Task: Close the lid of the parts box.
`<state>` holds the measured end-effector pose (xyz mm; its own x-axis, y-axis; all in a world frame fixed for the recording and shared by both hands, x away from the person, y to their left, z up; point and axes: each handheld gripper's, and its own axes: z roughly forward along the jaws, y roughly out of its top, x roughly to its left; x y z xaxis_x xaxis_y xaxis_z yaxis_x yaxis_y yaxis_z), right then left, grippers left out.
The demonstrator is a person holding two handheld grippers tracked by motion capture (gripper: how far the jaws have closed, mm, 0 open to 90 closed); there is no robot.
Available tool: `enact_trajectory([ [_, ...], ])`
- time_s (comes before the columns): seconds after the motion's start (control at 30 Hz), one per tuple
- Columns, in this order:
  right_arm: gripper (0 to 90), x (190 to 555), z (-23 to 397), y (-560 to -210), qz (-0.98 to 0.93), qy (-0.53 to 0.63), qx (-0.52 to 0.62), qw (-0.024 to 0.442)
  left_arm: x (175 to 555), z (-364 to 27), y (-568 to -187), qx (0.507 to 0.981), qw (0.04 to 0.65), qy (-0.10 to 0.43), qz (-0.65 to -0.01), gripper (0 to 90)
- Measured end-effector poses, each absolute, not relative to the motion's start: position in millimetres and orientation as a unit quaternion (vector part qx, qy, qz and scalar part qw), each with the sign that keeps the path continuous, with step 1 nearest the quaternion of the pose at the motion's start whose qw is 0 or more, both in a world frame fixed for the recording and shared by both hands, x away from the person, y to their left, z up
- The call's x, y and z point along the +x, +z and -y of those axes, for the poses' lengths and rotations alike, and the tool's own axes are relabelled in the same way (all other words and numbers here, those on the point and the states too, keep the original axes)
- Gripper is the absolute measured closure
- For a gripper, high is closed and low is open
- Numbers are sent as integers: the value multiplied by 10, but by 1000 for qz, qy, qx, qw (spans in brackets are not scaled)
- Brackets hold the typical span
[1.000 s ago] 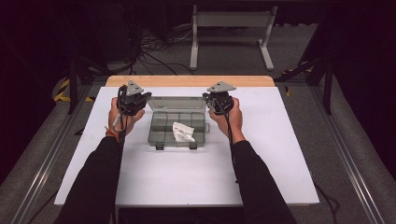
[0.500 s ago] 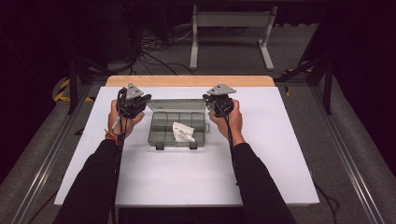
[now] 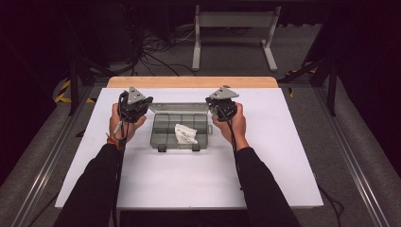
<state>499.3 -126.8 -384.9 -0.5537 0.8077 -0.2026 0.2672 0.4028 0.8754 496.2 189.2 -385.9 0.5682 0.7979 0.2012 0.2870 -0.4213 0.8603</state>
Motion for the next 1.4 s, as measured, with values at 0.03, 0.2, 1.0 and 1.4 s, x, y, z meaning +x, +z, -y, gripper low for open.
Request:
enact_trajectory([
  [0.03,900,4986,1268,-3851,-774,422,348,321,4956,-1890,-3859,783,411,312,-346,898],
  [0.2,900,4957,1276,-3863,-774,420,347,323,4944,-1885,-3859,784,413,311,-343,898],
  [1.0,898,4865,1324,-3868,-777,434,339,306,4877,-1919,-3922,791,411,315,-326,889],
  [1.4,900,4804,1300,-3857,-786,431,325,302,4812,-1936,-3932,803,414,305,-303,899],
])
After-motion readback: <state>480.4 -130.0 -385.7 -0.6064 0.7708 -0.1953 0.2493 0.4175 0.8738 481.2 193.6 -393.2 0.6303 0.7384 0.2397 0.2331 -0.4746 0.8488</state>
